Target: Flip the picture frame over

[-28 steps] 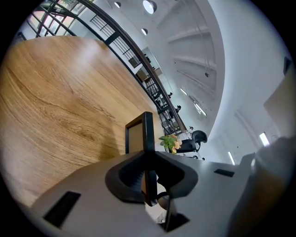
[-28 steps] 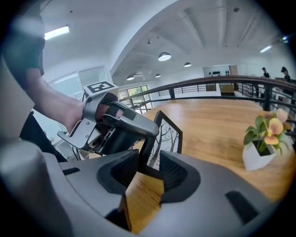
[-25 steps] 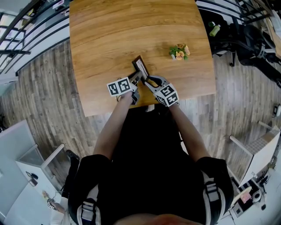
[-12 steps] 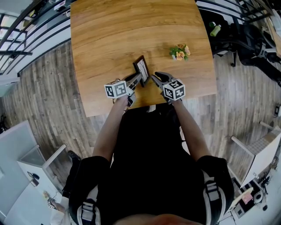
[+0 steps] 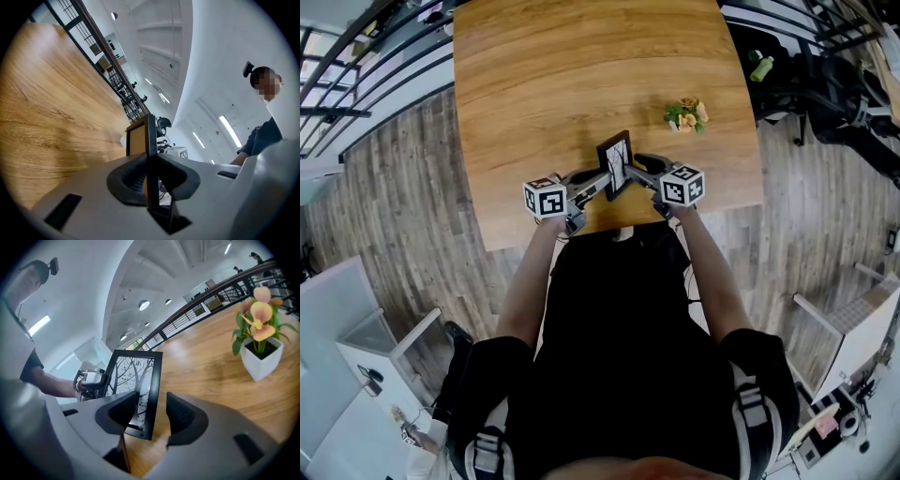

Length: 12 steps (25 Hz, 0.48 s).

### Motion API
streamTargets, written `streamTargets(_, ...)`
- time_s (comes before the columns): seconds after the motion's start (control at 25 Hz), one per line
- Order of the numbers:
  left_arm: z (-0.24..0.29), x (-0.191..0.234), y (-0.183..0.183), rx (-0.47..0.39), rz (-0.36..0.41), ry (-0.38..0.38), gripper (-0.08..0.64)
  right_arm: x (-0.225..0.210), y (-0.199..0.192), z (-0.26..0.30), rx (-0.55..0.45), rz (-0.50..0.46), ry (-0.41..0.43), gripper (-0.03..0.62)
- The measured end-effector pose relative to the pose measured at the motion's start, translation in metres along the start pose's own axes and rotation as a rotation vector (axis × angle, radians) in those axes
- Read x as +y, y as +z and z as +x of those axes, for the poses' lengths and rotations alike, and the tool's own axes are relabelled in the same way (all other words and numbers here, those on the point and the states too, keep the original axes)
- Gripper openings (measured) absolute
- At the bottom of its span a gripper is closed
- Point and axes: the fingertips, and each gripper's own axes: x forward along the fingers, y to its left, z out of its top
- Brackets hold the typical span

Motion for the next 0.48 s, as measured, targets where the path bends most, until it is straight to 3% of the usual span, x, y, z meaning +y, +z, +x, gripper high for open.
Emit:
streamTargets(0.12, -0.001, -0.005, -0.001, 0.007, -0.001, -0.041, 0.08, 0.007, 0.001, -0.003, -0.016, 0.066, 0.089, 0.201)
streamTargets(0.2, -0.004, -0.012, 0.001, 0.005, -0.013, -0.091, 0.08, 0.015, 0.002, -0.006, -0.048, 0.153, 0.194, 0.15)
streamTargets(0.28, -0.006, -0.019, 0.003, 0.008, -0.024, -0.142, 0.08, 0.021, 0.003, -0.011, -0.061, 0.207, 0.259, 0.167)
streamTargets(0.48, -0.009, -0.018, 0.0, 0.035, -0.019, -0.15, 0.08, 0.025, -0.003, -0.012, -0.04, 0.225, 0.262, 0.146)
